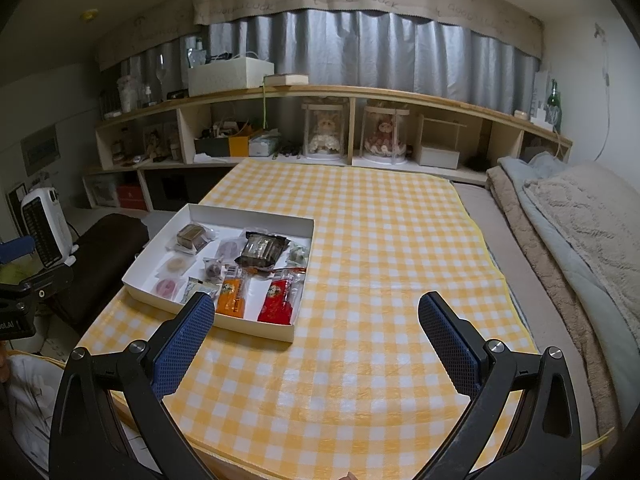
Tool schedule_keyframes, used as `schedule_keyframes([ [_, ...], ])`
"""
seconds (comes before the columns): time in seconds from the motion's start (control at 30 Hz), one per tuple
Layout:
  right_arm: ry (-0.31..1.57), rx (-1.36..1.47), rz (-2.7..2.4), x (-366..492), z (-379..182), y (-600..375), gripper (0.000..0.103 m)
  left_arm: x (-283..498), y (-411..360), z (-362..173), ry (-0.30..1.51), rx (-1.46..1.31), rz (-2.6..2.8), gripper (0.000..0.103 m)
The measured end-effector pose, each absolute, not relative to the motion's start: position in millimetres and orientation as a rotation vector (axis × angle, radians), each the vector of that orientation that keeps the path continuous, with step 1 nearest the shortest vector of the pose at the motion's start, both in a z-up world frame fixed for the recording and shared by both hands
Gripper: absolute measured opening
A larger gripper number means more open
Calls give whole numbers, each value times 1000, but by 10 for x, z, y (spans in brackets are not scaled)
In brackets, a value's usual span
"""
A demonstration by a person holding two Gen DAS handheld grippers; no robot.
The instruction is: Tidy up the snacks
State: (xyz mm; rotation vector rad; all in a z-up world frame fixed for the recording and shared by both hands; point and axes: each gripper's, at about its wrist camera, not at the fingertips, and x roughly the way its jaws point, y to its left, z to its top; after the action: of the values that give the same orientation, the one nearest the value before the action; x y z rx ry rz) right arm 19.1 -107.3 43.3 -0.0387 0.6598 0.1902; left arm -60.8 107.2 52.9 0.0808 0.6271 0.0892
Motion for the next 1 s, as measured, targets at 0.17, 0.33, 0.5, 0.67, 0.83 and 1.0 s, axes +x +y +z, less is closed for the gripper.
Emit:
schedule_keyframes([
  [0.17, 659, -39, 189, 188, 432, -1066, 103, -626, 1025, 522, 623, 94, 89, 103],
  [0.33, 660, -40, 189, 187, 430, -1065, 103, -627, 1024, 521, 623, 89, 87, 103],
  [0.5, 659, -39, 187, 184, 431, -1060, 103, -642, 1007, 521, 623, 86, 89, 103],
  [0.67, 659, -39, 188, 185, 431, -1062, 103, -640, 994, 517, 623, 85, 88, 103],
  [0.83, 659, -39, 188, 183, 432, -1058, 103, -640, 988, 513, 623, 84, 90, 103],
  [1.0, 660, -40, 186, 182, 433, -1056, 103, -647, 976, 512, 619, 87, 92, 103],
])
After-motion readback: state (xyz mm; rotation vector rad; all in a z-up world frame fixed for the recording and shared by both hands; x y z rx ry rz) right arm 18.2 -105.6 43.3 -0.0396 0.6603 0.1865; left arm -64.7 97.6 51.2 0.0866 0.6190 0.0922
